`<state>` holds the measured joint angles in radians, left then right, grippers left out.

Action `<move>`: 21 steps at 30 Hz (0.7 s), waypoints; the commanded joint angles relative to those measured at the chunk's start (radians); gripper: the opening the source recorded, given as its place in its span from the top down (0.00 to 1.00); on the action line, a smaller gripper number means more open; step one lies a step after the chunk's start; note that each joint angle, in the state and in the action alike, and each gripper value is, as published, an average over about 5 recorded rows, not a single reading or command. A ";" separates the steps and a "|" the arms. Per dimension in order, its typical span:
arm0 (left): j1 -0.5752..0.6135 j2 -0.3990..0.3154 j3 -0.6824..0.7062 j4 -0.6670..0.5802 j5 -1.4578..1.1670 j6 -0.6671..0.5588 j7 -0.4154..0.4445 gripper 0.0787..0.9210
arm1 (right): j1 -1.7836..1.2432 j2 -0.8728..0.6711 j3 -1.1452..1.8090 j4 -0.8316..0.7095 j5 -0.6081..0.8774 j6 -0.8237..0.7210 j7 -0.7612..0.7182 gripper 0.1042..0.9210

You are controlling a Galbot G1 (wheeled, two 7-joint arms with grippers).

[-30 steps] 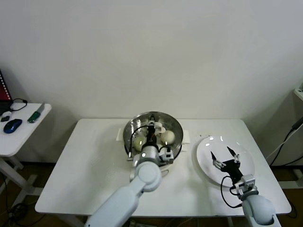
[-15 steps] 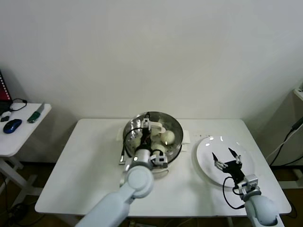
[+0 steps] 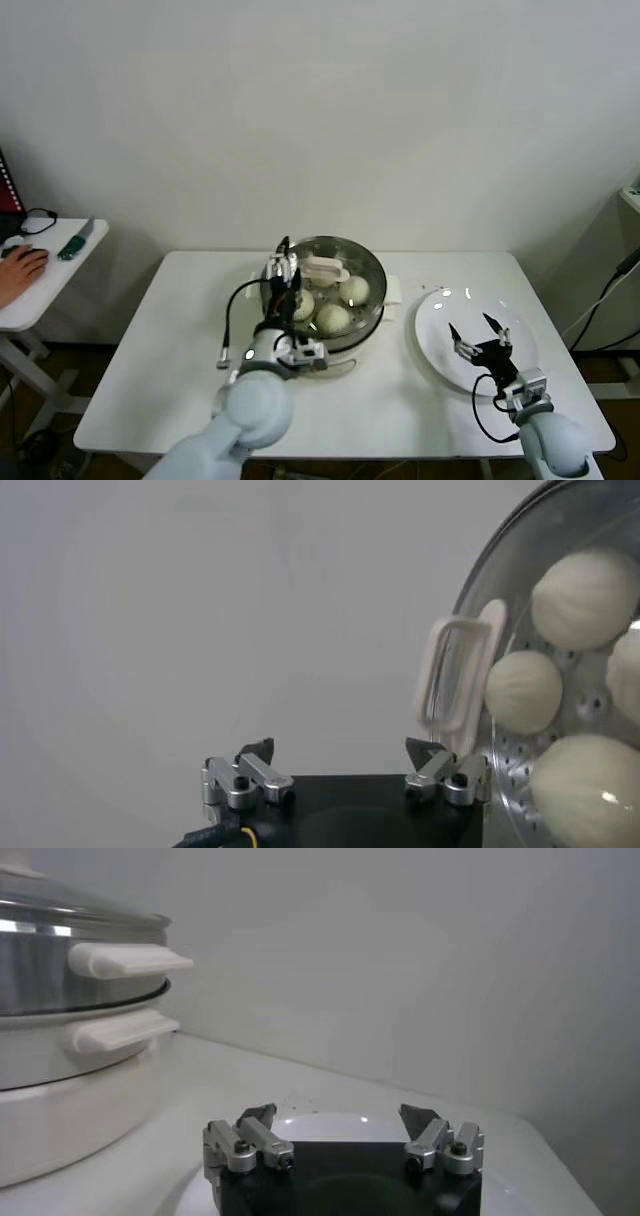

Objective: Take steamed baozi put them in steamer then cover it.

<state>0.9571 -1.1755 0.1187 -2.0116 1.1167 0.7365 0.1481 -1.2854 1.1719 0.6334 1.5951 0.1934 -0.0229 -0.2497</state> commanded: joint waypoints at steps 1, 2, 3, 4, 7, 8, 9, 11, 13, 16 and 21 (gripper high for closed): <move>0.259 0.083 -0.258 -0.159 -0.478 -0.247 -0.251 0.12 | 0.005 -0.003 -0.005 -0.001 0.003 -0.002 -0.005 0.12; 0.280 0.079 -0.292 -0.158 -0.539 -0.293 -0.284 0.12 | 0.006 -0.004 -0.006 -0.001 0.003 -0.001 -0.006 0.12; 0.298 0.073 -0.325 -0.155 -0.599 -0.340 -0.312 0.12 | 0.007 -0.004 -0.007 0.000 0.003 0.001 -0.007 0.12; 0.318 0.065 -0.363 -0.148 -0.657 -0.401 -0.333 0.12 | 0.007 -0.003 -0.008 0.000 0.003 0.002 -0.008 0.12; 0.368 0.015 -0.470 -0.108 -0.838 -0.585 -0.373 0.12 | 0.007 -0.001 -0.009 0.003 0.002 0.010 -0.014 0.12; 0.386 -0.007 -0.504 -0.090 -0.894 -0.642 -0.381 0.12 | 0.007 0.001 -0.009 0.003 0.002 0.014 -0.016 0.12; 0.400 -0.029 -0.531 -0.071 -0.948 -0.681 -0.386 0.12 | 0.006 0.002 -0.009 0.004 0.002 0.020 -0.019 0.12; 0.423 -0.067 -0.578 -0.032 -1.018 -0.743 -0.381 0.12 | 0.004 0.003 -0.008 0.005 0.002 0.032 -0.023 0.12; 0.435 -0.093 -0.613 0.013 -1.065 -0.785 -0.369 0.12 | 0.002 0.005 -0.007 0.009 0.002 0.042 -0.023 0.12; 0.441 -0.124 -0.651 0.091 -1.102 -0.842 -0.351 0.12 | -0.002 0.009 -0.001 0.018 0.006 0.050 -0.017 0.12; 0.451 -0.153 -0.674 0.178 -1.129 -0.882 -0.333 0.12 | -0.019 0.015 0.014 0.034 0.019 0.064 -0.013 0.12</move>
<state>1.3108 -1.2405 -0.3713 -2.0039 0.2918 0.2613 -0.1476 -1.2907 1.1826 0.6351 1.6137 0.2011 0.0157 -0.2661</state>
